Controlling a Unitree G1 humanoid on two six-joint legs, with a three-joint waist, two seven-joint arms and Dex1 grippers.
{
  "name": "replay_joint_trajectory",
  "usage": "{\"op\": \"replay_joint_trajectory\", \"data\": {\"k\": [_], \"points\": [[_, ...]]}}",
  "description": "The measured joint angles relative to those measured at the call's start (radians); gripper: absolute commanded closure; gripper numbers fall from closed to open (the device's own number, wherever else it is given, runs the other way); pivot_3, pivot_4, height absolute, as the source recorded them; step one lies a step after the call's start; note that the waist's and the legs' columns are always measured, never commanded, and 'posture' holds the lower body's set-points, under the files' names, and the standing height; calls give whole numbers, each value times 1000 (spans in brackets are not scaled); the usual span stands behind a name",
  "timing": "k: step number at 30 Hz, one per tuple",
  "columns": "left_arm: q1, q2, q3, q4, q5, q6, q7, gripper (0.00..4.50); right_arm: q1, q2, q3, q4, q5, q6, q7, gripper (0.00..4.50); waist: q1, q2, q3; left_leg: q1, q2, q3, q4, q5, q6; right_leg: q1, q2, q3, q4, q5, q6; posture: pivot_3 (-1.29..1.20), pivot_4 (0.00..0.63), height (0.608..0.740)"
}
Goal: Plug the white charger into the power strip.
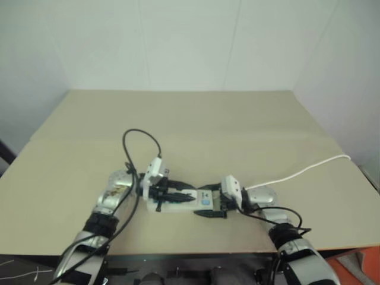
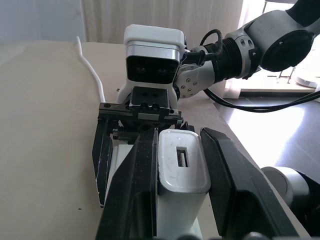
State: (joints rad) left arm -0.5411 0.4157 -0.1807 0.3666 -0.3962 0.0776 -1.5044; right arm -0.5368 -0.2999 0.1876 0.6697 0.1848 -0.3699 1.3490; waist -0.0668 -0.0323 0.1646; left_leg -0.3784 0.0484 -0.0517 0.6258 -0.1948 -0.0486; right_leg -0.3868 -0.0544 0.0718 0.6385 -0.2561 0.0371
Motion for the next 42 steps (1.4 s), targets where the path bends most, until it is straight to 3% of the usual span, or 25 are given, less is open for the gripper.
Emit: {"op": "replay_joint_trajectory", "data": {"k": [27,38,42], "points": [[-3,3,-32,-12,2,37,41,3471,6,-2,0,0,-2,2,-4,1006,3,4,-7,1,0,0,0,0,0,0,0,0,0,-1,-2,0,150,740],[11,40,-47,-57,45,190,91,30,-8,8,4,15,-2,-1,2,1006,-3,4,-6,0,0,0,-1,0,0,-1,0,0,0,-2,-2,0,150,740],[32,49,-26,-95,32,221,98,10,-14,12,4,25,-2,-6,5,1006,-6,4,-6,0,0,0,-1,0,0,-2,0,1,0,-2,-2,0,150,740]]}}
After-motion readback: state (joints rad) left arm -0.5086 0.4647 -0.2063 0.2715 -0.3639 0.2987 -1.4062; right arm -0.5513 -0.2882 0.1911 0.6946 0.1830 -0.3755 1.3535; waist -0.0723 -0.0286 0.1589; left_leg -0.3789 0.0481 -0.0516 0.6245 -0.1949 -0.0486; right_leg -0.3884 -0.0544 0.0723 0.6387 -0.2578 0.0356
